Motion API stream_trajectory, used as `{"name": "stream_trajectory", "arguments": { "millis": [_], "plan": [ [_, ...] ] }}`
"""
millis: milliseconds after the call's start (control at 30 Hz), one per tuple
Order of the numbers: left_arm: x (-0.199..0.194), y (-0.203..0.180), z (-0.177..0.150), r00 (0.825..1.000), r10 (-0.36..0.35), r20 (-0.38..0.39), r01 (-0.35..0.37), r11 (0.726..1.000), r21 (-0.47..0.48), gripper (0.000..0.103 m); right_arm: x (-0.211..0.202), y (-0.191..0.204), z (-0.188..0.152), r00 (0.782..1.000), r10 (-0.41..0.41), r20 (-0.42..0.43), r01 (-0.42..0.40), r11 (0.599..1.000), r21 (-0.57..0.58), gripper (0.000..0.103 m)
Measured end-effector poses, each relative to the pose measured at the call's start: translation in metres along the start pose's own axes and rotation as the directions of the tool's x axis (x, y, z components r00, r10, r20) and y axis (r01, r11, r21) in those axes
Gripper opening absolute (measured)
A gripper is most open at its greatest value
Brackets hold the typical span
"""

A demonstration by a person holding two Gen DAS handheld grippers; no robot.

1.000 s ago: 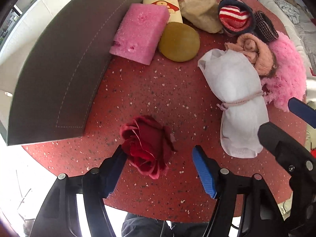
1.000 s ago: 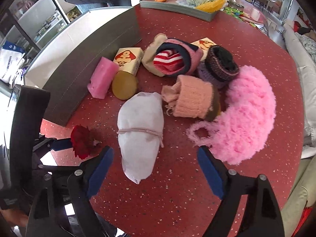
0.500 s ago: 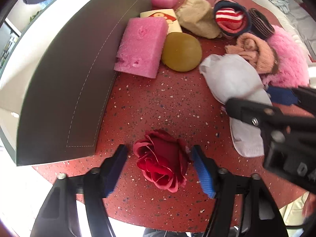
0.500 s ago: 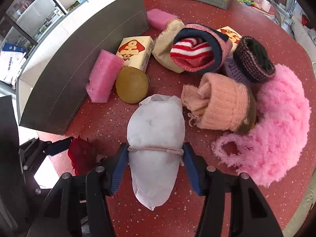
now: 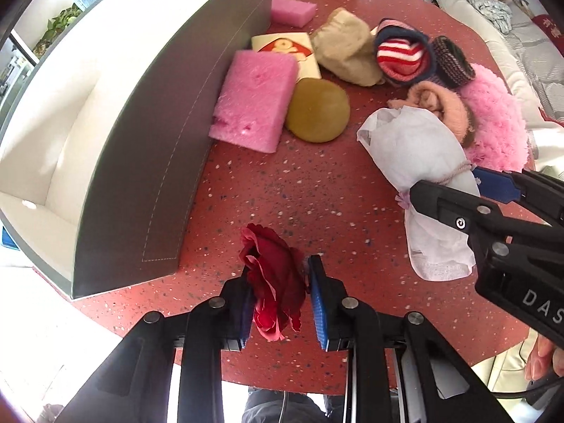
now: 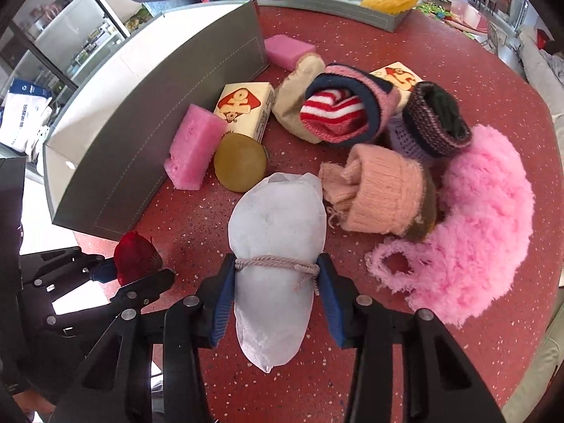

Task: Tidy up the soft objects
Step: 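Grasp the red fabric rose with the left tool while the right tool grasps the white tied bag, then carry the rose and white bag into the white box and open both tools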

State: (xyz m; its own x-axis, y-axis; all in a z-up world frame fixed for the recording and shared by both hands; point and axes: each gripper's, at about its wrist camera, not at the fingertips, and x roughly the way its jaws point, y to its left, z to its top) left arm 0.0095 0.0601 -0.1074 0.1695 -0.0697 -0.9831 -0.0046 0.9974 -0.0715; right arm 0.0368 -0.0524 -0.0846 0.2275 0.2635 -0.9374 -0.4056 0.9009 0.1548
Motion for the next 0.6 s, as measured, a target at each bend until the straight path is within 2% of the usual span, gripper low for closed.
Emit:
{"name": "stream_trajectory", "arguments": {
  "millis": [367, 433, 600],
  "plan": [
    [-0.021, -0.009, 0.031, 1.000, 0.009, 0.025, -0.009, 1.000, 0.004, 0.029, -0.048, -0.010, -0.010, 0.998, -0.011, 0.054, 0.011, 1.000, -0.006, 0.047],
    [-0.035, -0.023, 0.025, 0.999, 0.012, 0.031, -0.012, 1.000, 0.002, 0.029, -0.058, -0.010, -0.012, 0.998, -0.018, 0.062, 0.019, 1.000, -0.017, 0.047],
    [-0.074, -0.015, 0.007, 0.999, 0.001, 0.053, -0.002, 1.000, 0.021, 0.029, -0.074, -0.009, -0.007, 0.996, -0.029, 0.083, 0.032, 0.999, -0.035, 0.046]
  ]
}}
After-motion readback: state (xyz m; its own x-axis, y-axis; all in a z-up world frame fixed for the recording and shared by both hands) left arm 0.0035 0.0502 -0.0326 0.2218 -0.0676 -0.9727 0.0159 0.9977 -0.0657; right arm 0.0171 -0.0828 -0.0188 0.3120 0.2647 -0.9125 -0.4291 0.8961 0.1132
